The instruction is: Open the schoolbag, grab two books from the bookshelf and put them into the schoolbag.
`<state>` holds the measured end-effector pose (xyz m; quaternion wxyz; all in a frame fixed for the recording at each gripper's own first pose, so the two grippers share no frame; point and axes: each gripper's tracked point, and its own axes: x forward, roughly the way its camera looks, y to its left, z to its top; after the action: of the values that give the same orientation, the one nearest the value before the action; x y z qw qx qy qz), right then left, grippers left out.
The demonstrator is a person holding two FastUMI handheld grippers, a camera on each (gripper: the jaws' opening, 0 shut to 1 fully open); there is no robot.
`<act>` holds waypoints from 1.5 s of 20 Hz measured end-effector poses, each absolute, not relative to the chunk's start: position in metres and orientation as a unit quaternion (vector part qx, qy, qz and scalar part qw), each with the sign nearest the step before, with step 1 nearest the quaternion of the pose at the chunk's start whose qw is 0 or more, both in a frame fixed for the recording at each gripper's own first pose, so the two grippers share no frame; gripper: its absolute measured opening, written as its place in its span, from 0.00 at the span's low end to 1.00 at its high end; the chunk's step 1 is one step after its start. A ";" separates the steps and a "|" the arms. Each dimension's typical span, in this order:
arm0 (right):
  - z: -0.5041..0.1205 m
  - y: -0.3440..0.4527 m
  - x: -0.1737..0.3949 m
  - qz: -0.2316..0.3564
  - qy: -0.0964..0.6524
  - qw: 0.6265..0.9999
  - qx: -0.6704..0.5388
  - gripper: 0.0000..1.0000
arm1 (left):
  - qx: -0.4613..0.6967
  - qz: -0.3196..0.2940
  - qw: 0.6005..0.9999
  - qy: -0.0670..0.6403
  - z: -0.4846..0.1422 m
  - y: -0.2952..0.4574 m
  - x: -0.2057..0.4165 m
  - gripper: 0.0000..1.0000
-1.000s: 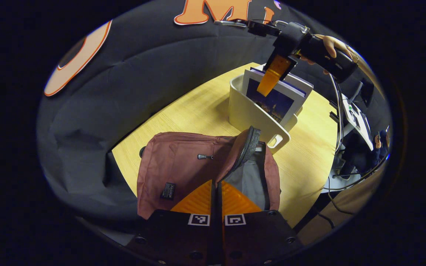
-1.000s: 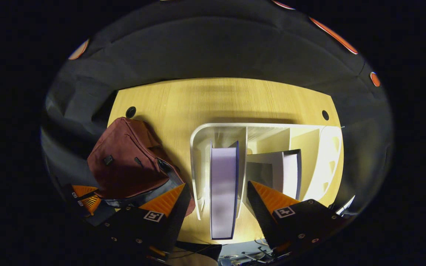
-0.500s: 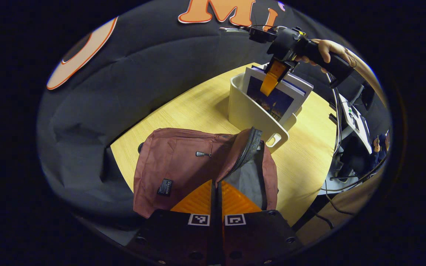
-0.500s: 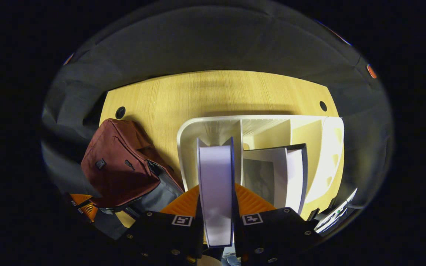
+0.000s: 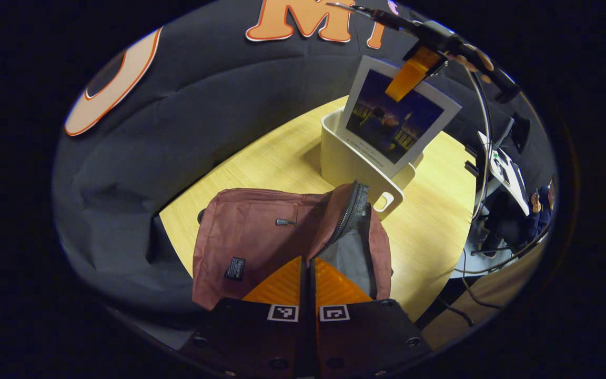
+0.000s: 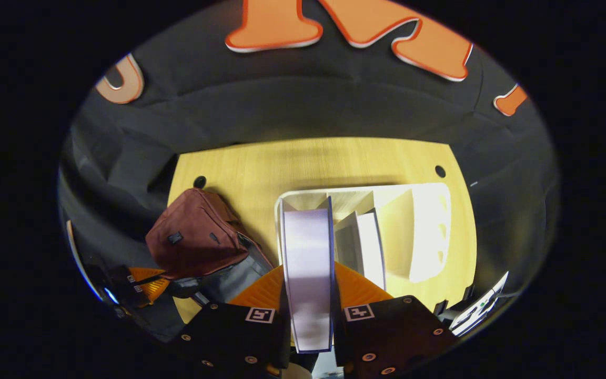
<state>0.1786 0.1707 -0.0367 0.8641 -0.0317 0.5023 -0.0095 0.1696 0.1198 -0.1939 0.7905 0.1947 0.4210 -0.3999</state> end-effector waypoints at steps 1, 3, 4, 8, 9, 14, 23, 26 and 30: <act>-0.019 0.170 0.169 0.002 0.489 0.871 -0.033 0.33 | 0.189 -0.400 0.793 0.419 -0.190 0.121 0.168 0.01; 0.010 0.170 0.146 0.023 0.467 0.884 -0.020 0.33 | 0.188 -0.397 0.798 0.413 -0.181 0.125 0.170 0.00; 0.021 0.170 0.132 0.031 0.459 0.888 -0.006 0.33 | 0.190 -0.394 0.800 0.410 -0.177 0.126 0.171 0.00; 0.038 0.173 0.073 0.063 0.430 0.898 0.073 0.33 | 0.202 -0.397 0.799 0.404 -0.169 0.125 0.165 0.00; 0.034 0.177 0.061 0.067 0.422 0.899 0.096 0.41 | 0.208 -0.398 0.798 0.402 -0.168 0.124 0.165 0.00; -0.038 0.202 0.028 0.095 0.415 0.877 0.224 0.31 | 0.230 -0.403 0.791 0.399 -0.162 0.117 0.165 0.01; -0.185 0.264 0.061 0.086 0.412 0.807 0.414 0.30 | 0.250 -0.400 0.791 0.389 -0.144 0.117 0.156 0.01; -0.207 0.277 0.078 0.071 0.401 0.816 0.411 0.30 | 0.251 -0.406 0.791 0.384 -0.140 0.110 0.152 0.01; -0.222 0.307 0.099 0.066 0.387 0.818 0.419 0.31 | 0.255 -0.414 0.787 0.379 -0.141 0.102 0.150 0.01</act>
<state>0.0987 0.3073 -0.2224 0.8184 0.4194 0.3874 0.0655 0.1504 0.1023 -0.1414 0.7870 0.2551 0.3792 -0.4145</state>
